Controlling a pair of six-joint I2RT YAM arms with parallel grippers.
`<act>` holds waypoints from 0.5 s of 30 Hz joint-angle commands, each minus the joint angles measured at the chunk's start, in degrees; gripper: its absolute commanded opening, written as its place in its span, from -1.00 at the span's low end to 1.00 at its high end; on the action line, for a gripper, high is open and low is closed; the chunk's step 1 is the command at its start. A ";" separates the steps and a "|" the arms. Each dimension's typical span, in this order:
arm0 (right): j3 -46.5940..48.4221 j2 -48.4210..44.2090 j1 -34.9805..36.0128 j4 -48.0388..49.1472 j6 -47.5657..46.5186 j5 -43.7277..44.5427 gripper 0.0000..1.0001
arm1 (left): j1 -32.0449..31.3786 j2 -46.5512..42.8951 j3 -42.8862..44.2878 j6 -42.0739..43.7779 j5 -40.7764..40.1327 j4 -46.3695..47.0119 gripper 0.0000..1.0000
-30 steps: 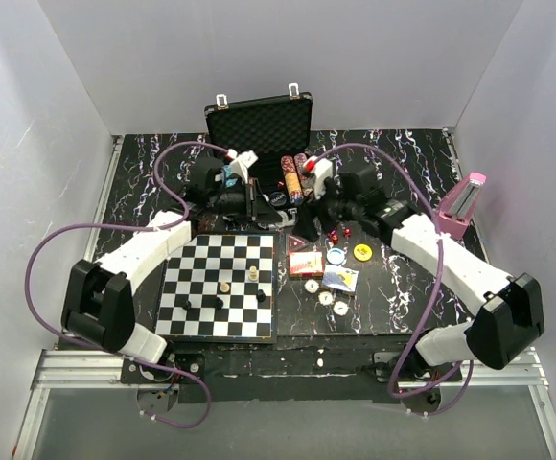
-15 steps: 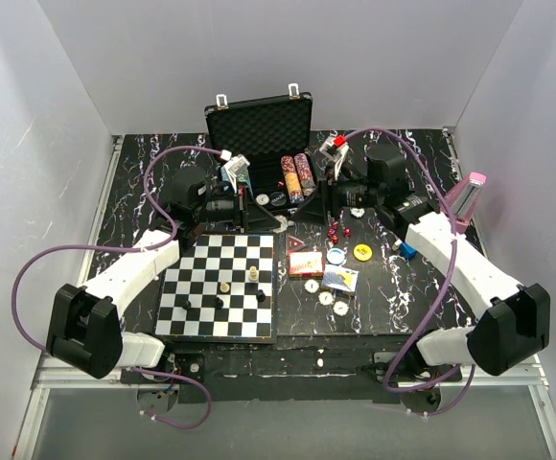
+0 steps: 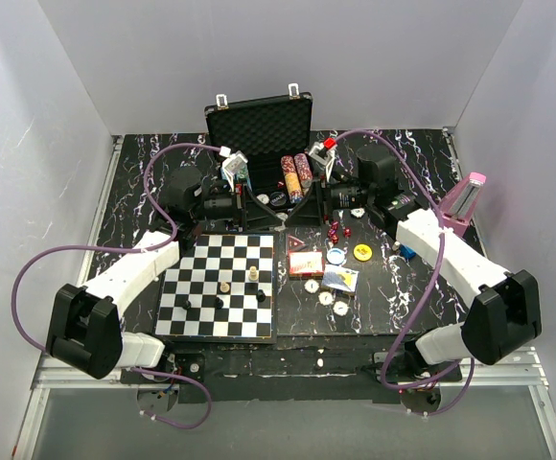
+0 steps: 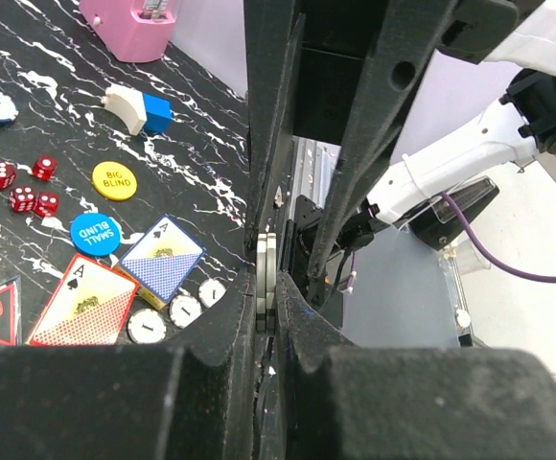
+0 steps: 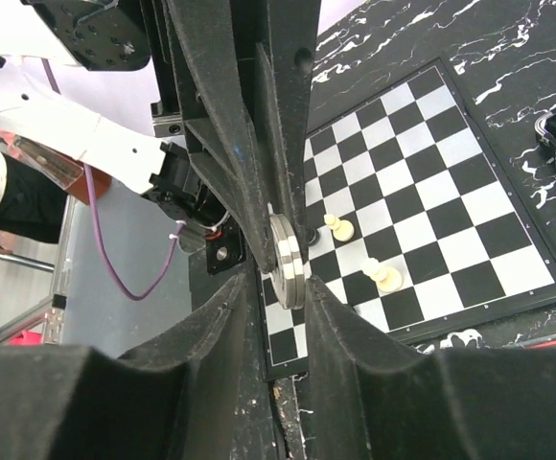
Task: Pack up texas hold em set
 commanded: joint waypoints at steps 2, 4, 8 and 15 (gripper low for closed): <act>-0.04 0.06 0.39 3.43 1.36 -3.38 -0.34 | -0.11 -2.51 -0.59 -0.25 1.05 2.17 -1.00; 0.40 0.41 0.57 2.64 0.75 -3.29 -0.42 | -0.11 -2.51 -0.77 -0.52 1.14 2.52 -1.00; 0.58 0.85 0.83 2.90 0.83 -3.38 -0.74 | -0.11 -2.16 -0.68 -0.96 1.67 2.96 -1.00; -0.56 0.50 1.09 6.15 2.86 -1.63 -0.97 | -0.20 -2.24 0.19 0.44 0.71 -0.02 -0.85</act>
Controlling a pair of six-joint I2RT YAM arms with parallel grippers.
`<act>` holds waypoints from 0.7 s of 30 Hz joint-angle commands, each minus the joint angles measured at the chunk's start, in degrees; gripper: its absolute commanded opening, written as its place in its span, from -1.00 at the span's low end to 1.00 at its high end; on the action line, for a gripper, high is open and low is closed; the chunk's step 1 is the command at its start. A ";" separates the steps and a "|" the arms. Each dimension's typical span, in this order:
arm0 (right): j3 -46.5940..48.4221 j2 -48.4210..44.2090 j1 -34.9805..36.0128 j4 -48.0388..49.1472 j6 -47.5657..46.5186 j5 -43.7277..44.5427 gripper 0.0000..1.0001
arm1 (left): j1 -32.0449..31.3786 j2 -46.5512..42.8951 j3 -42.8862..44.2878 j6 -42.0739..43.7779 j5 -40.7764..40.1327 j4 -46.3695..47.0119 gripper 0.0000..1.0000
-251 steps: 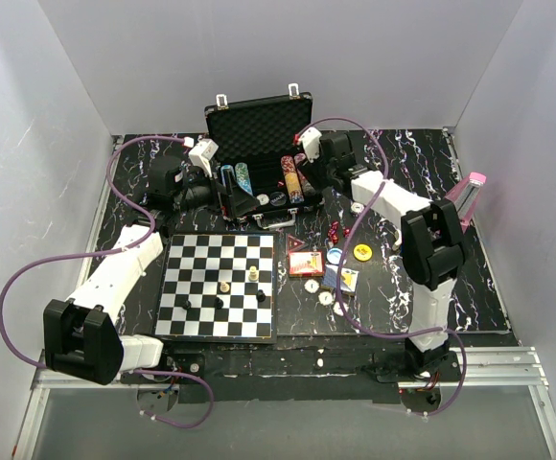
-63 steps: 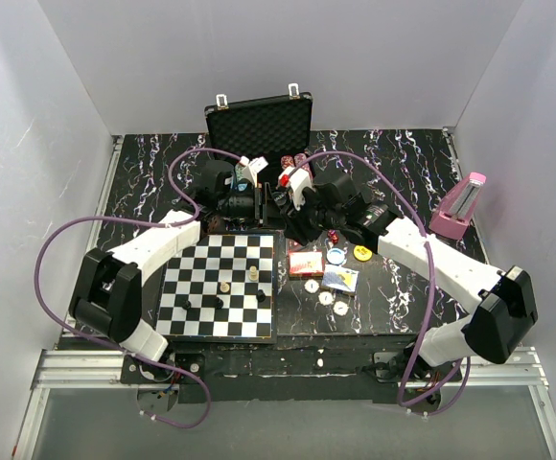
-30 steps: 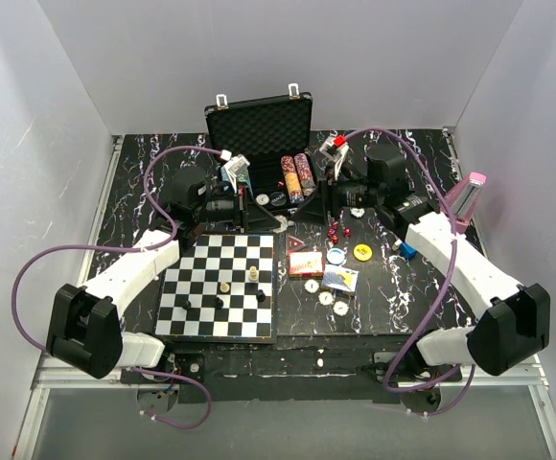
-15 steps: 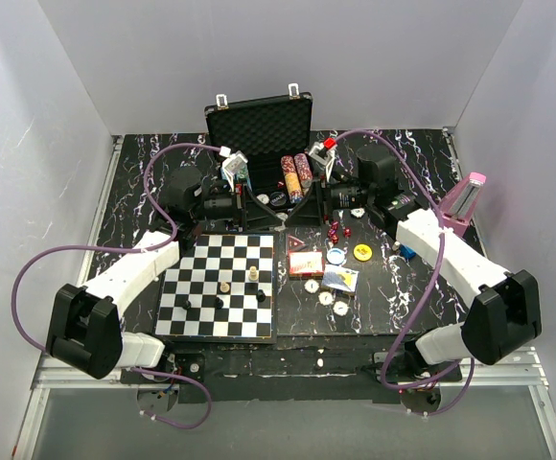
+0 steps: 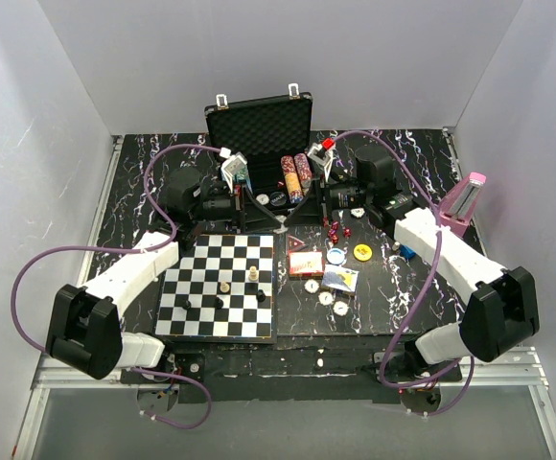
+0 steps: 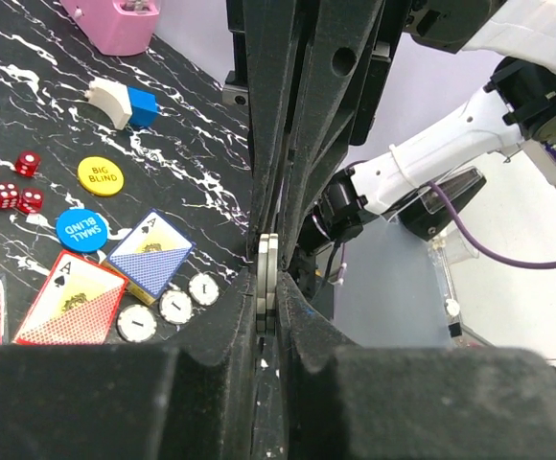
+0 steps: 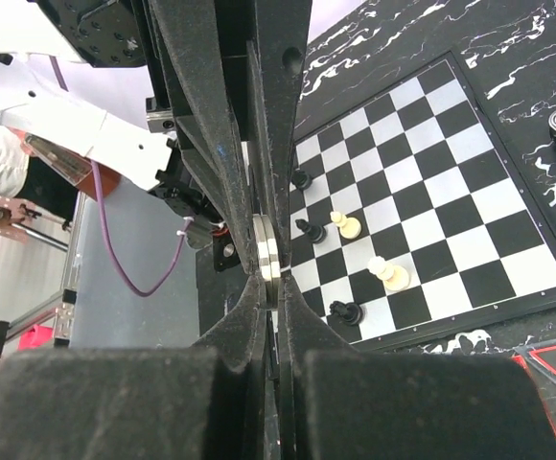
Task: Pack up texas hold em set
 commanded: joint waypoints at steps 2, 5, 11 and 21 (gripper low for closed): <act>-1.31 -1.47 0.98 5.46 2.09 2.34 -0.97 | -0.31 -2.24 1.49 3.01 -2.62 -3.90 -0.50; -3.50 -3.22 0.98 5.46 1.92 5.77 -0.97 | -0.22 -2.42 2.19 4.42 -4.90 -6.72 0.55; -5.79 -6.48 -0.50 0.55 -0.98 11.92 -0.97 | 0.04 -4.17 3.77 9.42 -10.52 -13.39 0.96; 3.42 -4.83 -3.94 -20.02 -14.49 34.23 -0.97 | 6.36 -11.29 1.49 12.24 -19.50 -15.07 0.96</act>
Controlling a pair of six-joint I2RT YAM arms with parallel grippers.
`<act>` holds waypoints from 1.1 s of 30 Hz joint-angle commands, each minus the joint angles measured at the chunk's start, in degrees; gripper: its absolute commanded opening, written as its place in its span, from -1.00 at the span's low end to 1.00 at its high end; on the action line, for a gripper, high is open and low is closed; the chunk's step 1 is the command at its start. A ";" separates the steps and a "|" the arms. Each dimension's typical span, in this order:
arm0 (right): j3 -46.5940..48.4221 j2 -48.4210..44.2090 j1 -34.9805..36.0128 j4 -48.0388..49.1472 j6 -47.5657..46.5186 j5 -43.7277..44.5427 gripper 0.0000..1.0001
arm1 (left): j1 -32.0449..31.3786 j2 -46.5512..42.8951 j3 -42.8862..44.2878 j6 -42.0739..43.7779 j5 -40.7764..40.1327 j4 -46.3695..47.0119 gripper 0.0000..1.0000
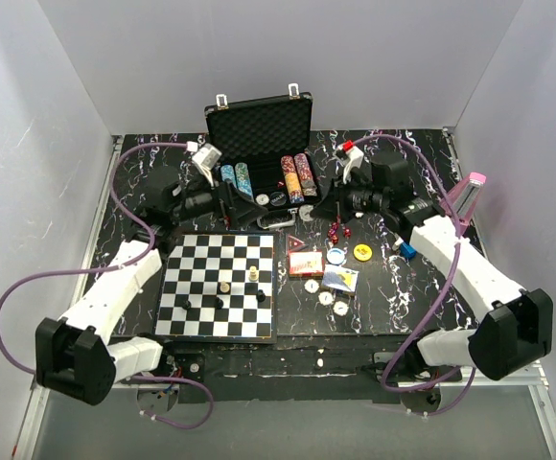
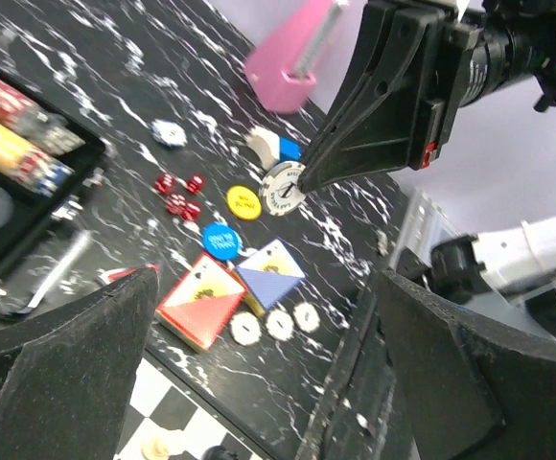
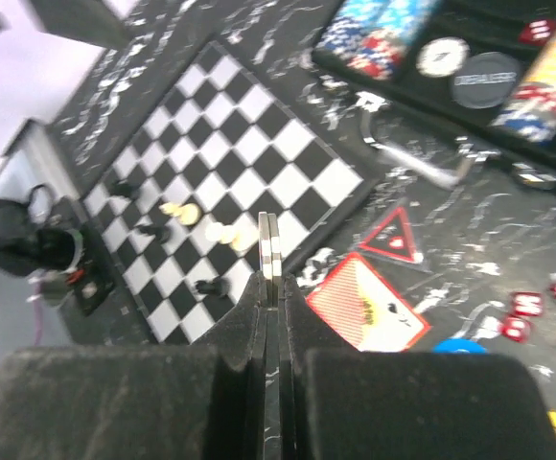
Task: Pack up texas hold em set
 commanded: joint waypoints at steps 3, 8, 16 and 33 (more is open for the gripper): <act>12.51 7.08 -0.27 -11.64 -17.48 17.35 -0.97 | 2.39 -4.72 0.27 3.15 -5.14 -1.31 0.96; 22.28 17.81 -0.35 -15.61 -31.46 18.94 -0.97 | 2.57 -5.51 0.18 4.21 -5.76 -2.45 0.96; 23.51 26.95 -0.35 -6.21 -47.82 23.25 -0.97 | 2.57 -6.48 0.88 6.32 -8.75 -6.14 0.96; 38.01 44.36 -0.97 -5.76 -63.56 25.19 -0.97 | 2.57 -5.60 1.15 7.02 -8.75 -6.93 0.96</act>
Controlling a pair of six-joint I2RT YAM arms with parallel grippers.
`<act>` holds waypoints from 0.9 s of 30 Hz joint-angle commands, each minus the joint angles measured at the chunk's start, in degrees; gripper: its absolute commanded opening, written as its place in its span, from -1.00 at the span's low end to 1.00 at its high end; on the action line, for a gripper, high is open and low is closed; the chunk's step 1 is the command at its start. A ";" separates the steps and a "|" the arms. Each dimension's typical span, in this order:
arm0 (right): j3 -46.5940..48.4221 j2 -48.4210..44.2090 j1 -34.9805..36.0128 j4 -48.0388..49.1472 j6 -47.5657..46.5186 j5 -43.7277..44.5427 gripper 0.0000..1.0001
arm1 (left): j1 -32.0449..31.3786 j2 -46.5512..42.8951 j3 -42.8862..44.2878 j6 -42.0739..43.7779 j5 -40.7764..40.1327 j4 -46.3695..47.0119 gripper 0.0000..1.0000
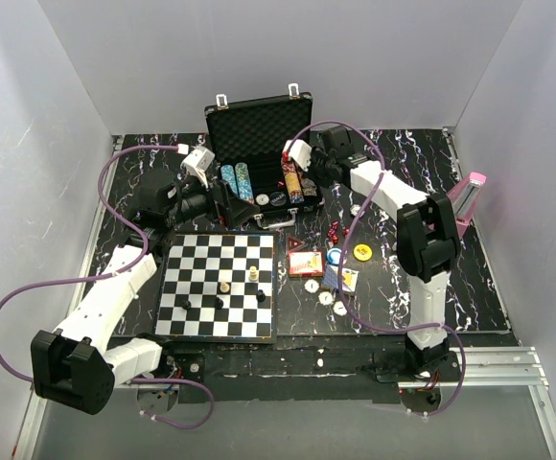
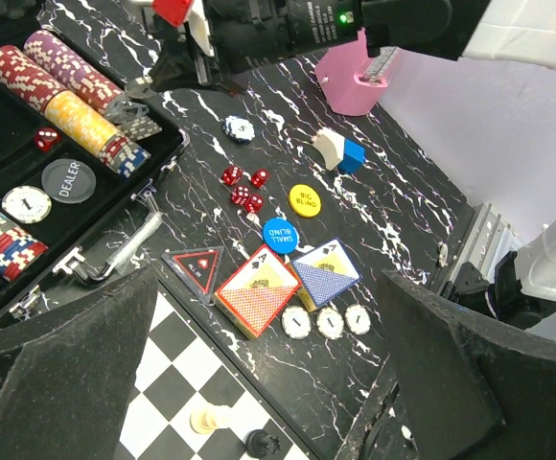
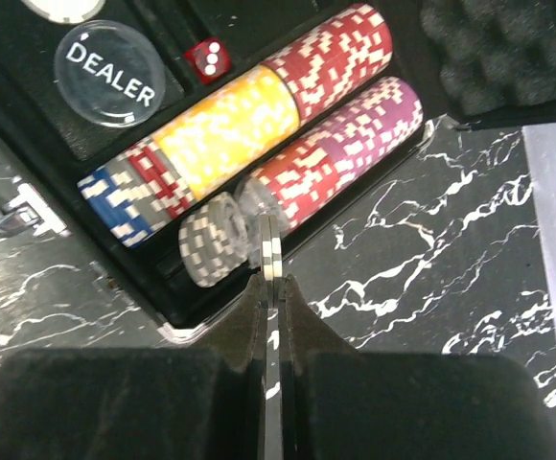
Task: Pack up texas hold em set
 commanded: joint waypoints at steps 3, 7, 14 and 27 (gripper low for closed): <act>9.25 4.55 -0.49 -1.11 -4.42 -0.54 -0.97 | 0.08 -1.16 1.32 1.01 -0.22 -0.31 0.96; 11.19 5.88 -0.40 -3.67 -4.96 -2.03 -0.97 | 0.16 -0.99 1.41 1.10 -0.14 -0.22 0.96; 9.35 4.56 -0.58 -5.78 -4.69 -3.70 -0.97 | 0.08 -0.37 1.50 0.57 0.65 0.13 0.96; 10.66 7.98 -0.49 -8.85 -5.92 -3.71 -0.97 | 0.16 -0.28 1.58 0.66 0.66 0.21 0.96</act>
